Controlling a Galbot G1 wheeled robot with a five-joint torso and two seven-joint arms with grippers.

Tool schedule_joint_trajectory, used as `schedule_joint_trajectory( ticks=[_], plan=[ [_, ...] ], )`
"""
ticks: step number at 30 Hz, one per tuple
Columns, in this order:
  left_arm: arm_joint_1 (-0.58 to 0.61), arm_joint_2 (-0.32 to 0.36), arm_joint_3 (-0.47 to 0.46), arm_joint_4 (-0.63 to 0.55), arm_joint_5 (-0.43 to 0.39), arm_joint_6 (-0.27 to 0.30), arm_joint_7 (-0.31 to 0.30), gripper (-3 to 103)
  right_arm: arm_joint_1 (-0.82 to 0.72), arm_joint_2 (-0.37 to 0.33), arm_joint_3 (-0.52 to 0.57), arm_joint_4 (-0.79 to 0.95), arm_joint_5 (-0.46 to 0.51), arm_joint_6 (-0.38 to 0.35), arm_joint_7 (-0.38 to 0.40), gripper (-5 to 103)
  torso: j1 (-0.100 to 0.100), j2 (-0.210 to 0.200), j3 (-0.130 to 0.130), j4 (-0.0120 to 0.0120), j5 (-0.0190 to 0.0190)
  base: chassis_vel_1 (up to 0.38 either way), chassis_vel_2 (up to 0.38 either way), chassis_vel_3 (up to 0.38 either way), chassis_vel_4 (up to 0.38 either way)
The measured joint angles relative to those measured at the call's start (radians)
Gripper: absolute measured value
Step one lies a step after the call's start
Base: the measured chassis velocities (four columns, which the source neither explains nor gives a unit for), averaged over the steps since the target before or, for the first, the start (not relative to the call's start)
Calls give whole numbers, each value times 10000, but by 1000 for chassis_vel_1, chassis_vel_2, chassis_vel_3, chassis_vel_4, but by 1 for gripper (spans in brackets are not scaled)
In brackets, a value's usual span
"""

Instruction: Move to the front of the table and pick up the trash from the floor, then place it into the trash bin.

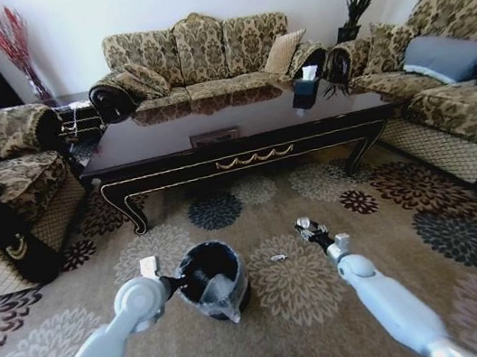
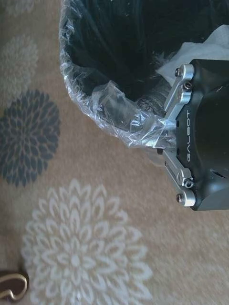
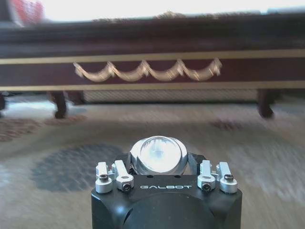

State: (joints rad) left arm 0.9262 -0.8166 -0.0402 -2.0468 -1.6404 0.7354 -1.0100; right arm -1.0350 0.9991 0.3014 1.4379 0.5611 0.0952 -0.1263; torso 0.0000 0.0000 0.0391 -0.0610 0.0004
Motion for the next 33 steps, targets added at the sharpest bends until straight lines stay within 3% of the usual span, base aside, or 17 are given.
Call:
schedule_joint_trajectory(
  ticks=[9,14,24,33],
  plan=[
    [-2554,-1177,2392,828,-365,-83,-634,0,-1900,-756,627,4104,168,-403,409,62,0,0,0,-3,0,0,0,0,0],
    [-3414,-1735,3480,1331,-463,-188,-803,0,-2888,-900,974,5467,122,-442,424,62,0,0,0,-4,-1,0,0,0,0],
    [-4521,-2571,4531,1681,-684,-389,-1122,0,-4700,-613,1456,7012,-1037,-111,29,62,0,0,0,-4,-1,0,0,0,0],
    [-4506,-2656,4668,1528,-675,-414,-1262,0,-5333,-315,1394,7055,-1982,164,-69,62,0,0,0,-1,-4,0,0,0,0]
  ],
)
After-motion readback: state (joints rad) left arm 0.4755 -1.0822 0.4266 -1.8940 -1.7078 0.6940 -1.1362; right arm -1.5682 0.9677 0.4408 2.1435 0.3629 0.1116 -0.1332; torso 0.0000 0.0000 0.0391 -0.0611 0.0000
